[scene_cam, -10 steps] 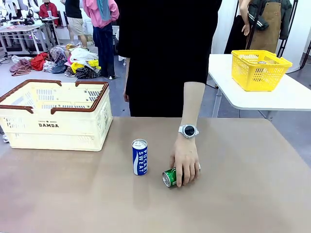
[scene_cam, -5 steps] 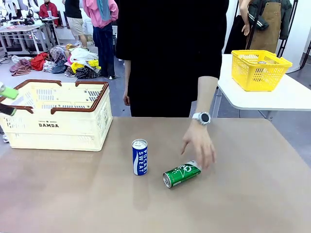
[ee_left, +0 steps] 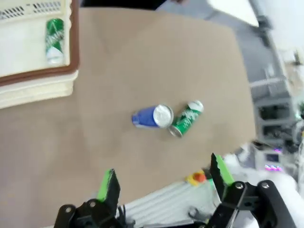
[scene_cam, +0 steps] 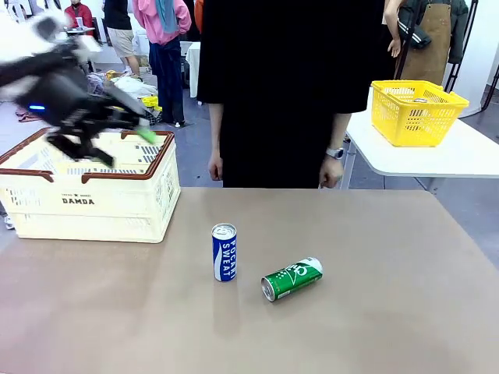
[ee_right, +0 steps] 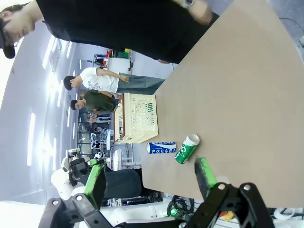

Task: Place the drinks into the Shopping basket.
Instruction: Pick up one drink and place it into the Shopping basket.

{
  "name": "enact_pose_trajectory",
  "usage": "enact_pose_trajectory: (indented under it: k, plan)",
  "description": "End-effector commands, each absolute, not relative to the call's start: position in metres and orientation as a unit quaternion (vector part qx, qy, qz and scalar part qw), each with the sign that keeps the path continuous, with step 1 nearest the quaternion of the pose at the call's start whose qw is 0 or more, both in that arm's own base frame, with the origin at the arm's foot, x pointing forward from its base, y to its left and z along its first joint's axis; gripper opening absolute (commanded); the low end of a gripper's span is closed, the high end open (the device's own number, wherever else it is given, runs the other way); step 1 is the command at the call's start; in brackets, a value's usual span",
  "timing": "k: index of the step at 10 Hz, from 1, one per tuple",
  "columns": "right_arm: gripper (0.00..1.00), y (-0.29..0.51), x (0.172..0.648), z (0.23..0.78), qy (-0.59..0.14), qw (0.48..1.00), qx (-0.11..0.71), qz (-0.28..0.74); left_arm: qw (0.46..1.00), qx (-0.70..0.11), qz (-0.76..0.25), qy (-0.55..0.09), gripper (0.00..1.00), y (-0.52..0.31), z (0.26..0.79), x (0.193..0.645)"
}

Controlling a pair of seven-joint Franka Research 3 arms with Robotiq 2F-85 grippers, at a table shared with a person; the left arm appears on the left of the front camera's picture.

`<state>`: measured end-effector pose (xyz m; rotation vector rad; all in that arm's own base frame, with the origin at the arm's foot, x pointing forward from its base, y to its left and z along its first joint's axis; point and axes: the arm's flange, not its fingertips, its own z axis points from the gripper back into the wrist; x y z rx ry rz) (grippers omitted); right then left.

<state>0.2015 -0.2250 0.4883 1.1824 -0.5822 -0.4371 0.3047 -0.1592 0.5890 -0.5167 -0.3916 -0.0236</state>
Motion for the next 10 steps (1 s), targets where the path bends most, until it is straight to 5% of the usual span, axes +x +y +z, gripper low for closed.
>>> enact_pose_trajectory:
  k: [1, 5, 10]
  plan:
    - [1.0, -0.226, 0.204, 0.49, -0.283, 0.762, 0.551, -0.19, 0.978, -0.119, 0.024, -0.168, 1.0, -0.225, 0.578, 0.334]
    - [1.0, -0.226, 0.204, 0.49, -0.283, 0.762, 0.551, -0.19, 0.989, 0.002, -0.055, -0.135, 1.0, -0.382, 0.509, 0.359]
    - [1.0, -0.226, 0.204, 0.49, -0.283, 0.762, 0.551, -0.19, 0.99, 0.04, -0.055, -0.121, 1.0, -0.396, 0.456, 0.375]
